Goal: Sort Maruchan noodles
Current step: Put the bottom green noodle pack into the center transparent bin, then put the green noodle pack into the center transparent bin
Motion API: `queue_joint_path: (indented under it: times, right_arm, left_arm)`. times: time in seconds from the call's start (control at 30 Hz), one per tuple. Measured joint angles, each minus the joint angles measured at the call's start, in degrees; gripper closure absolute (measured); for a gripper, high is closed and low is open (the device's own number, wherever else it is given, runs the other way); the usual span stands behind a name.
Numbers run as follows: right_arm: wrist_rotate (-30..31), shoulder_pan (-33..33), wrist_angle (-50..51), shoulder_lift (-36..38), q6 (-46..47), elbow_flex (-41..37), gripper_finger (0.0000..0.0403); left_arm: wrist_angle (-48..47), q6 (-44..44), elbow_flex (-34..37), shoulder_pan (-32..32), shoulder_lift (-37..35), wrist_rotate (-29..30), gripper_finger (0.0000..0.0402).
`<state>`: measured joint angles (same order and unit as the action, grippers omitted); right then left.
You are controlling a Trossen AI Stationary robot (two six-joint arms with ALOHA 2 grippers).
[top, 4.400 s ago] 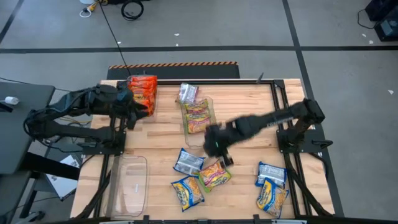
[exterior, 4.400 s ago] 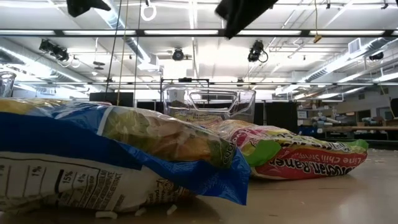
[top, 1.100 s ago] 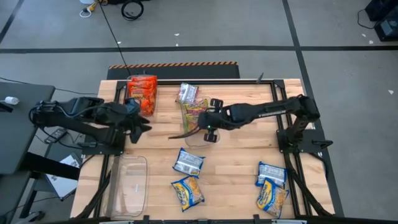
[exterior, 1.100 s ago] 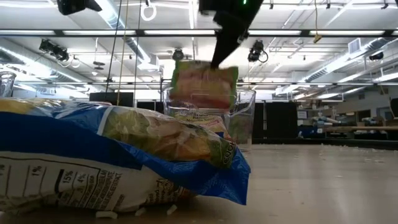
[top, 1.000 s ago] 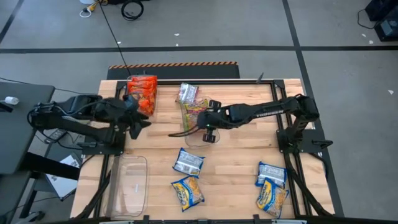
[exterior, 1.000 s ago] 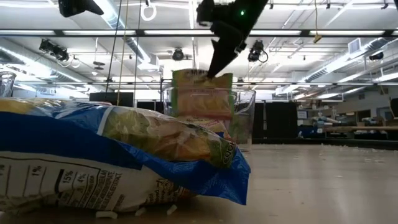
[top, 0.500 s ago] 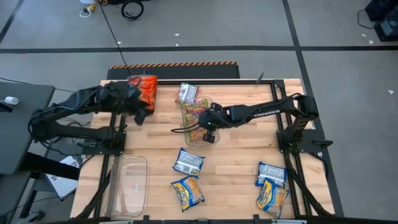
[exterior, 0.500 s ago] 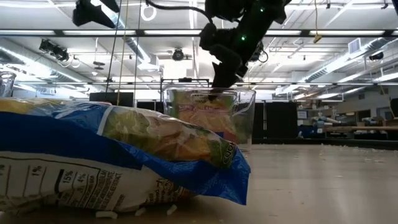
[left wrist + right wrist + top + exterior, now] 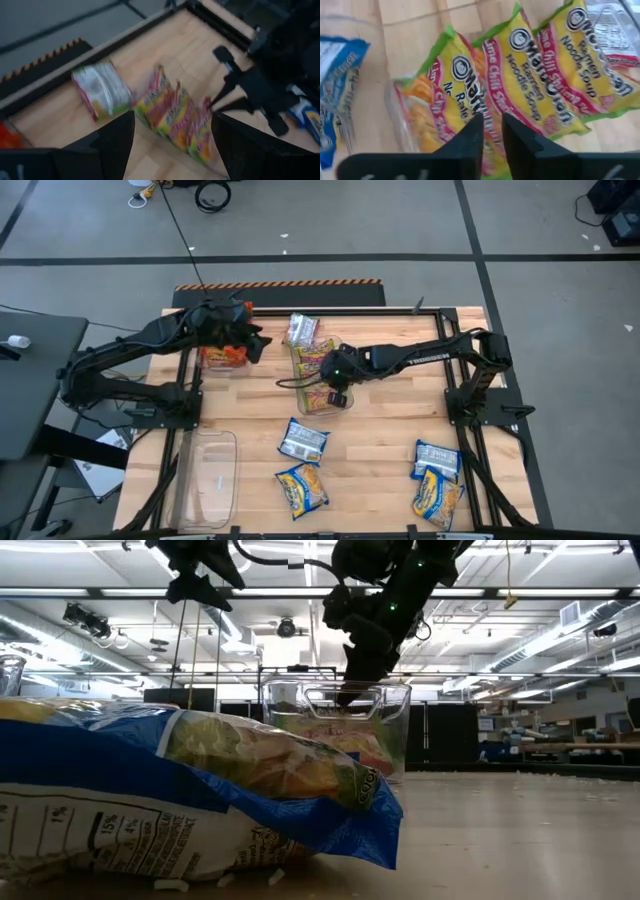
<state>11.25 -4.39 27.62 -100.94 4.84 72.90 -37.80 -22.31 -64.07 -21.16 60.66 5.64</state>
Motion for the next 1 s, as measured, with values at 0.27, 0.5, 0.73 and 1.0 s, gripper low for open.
queue_joint_path:
  times: [0.27,0.5,0.73,1.0]
  right_arm:
    - [-1.78,-8.01,2.24,4.71,-16.29,6.23,0.0256]
    - [-8.17,-25.67,-3.66,-1.15,-27.85,11.71,0.0227]
    - [-22.05,-33.58,8.09,-16.83,-26.56,29.36,0.0215]
    - [-36.47,-34.31,28.72,-32.71,-2.29,51.75,0.0217]
  left_arm:
    - [-0.41,1.85,-0.02,-9.71,-0.4,-2.35,0.0134]
    - [2.13,-1.32,-0.04,-12.18,0.76,-2.79,0.0134]
    - [1.83,-5.42,-0.04,-13.34,-0.47,-3.37,0.0134]
    - [-2.91,-8.53,-0.07,-13.22,-3.9,-4.33,0.0134]
